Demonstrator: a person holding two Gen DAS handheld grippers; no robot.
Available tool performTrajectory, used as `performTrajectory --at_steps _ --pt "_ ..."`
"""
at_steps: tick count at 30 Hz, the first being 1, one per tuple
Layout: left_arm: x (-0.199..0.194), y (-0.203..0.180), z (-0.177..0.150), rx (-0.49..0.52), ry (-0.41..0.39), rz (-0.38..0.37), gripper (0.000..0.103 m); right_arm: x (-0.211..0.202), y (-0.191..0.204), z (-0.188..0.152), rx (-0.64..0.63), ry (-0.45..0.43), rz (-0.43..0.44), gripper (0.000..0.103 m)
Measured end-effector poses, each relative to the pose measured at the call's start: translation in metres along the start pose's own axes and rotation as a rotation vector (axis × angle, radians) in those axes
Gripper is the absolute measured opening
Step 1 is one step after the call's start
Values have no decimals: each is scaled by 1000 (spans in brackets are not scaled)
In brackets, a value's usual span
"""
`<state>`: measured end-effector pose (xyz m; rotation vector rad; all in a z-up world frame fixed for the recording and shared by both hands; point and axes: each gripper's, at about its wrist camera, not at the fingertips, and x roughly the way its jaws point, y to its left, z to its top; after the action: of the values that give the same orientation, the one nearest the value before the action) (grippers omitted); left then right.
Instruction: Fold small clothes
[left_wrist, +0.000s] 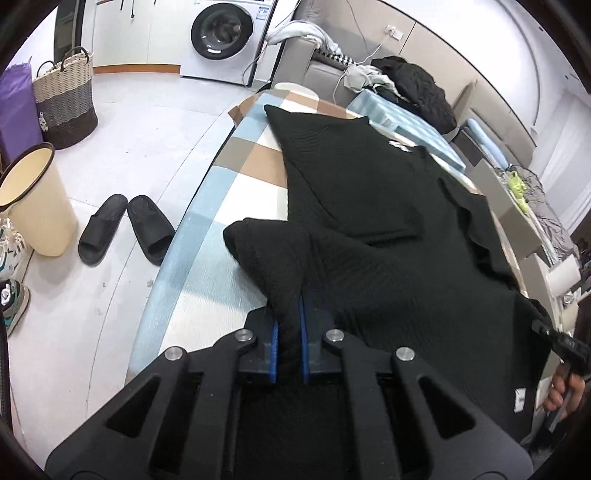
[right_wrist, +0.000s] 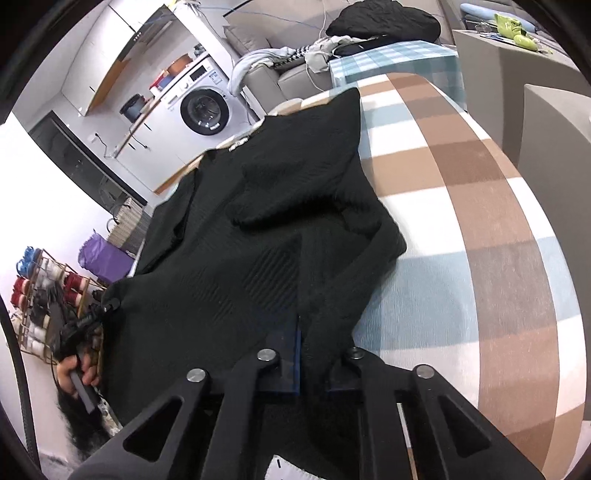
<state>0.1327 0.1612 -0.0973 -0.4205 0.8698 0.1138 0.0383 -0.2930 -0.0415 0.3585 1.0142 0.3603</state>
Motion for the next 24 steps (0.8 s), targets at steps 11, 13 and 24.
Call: performTrajectory --at_steps 11,13,24 --pt "-49 0 -39 3 -14 -57 6 -26 -28 -17 16 9 25 7" --pt "-53 2 -44 0 -10 -61 6 -25 -24 -23 -3 23 35 7" --pt "-59 -1 -55 35 17 -56 7 -23 -37 -19 34 -20 -79 7"
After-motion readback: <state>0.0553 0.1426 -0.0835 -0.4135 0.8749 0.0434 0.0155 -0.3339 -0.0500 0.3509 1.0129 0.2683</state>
